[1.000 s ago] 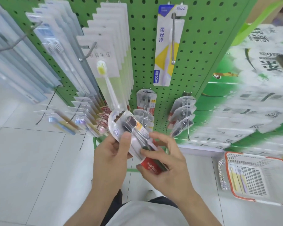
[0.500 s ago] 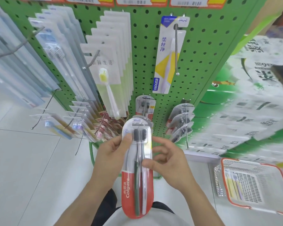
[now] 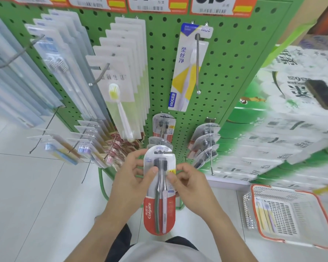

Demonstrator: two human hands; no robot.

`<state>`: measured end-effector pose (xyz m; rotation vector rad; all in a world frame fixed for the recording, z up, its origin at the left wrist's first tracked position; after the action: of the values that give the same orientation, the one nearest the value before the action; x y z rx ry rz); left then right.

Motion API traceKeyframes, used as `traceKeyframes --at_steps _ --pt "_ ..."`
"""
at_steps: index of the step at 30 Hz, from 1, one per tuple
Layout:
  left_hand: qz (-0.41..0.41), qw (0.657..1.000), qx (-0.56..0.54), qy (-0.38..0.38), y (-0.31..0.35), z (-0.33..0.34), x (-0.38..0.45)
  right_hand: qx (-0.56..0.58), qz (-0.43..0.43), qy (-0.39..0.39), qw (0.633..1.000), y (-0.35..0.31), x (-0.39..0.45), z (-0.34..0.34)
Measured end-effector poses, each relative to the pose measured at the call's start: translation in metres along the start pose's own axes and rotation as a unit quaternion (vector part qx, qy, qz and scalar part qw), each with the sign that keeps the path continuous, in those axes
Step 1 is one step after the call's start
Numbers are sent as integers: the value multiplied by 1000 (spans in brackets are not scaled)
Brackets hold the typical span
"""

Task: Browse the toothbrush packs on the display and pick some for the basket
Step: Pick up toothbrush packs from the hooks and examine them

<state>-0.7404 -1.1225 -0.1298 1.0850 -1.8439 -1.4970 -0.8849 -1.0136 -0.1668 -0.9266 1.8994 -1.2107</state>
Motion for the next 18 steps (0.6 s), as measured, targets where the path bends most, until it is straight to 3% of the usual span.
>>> traceKeyframes --at_steps 11,18 --pt "69 983 159 -56 -21 8 -2 -127 -45 17 991 7 9 7" --pt "57 982 174 -56 -32 4 -13 -158 -28 -29 987 9 4 12"
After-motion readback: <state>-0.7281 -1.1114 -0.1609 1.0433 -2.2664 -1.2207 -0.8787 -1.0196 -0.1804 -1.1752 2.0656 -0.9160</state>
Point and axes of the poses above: each hand's wrist, its own x-axis towards the middle knuckle, its own z-axis out of the palm, y = z × x, the point moved 2 cm from there along x, towards the middle knuckle, and after that the axes turned 5 degrees about -x, right-handed, at the moved point
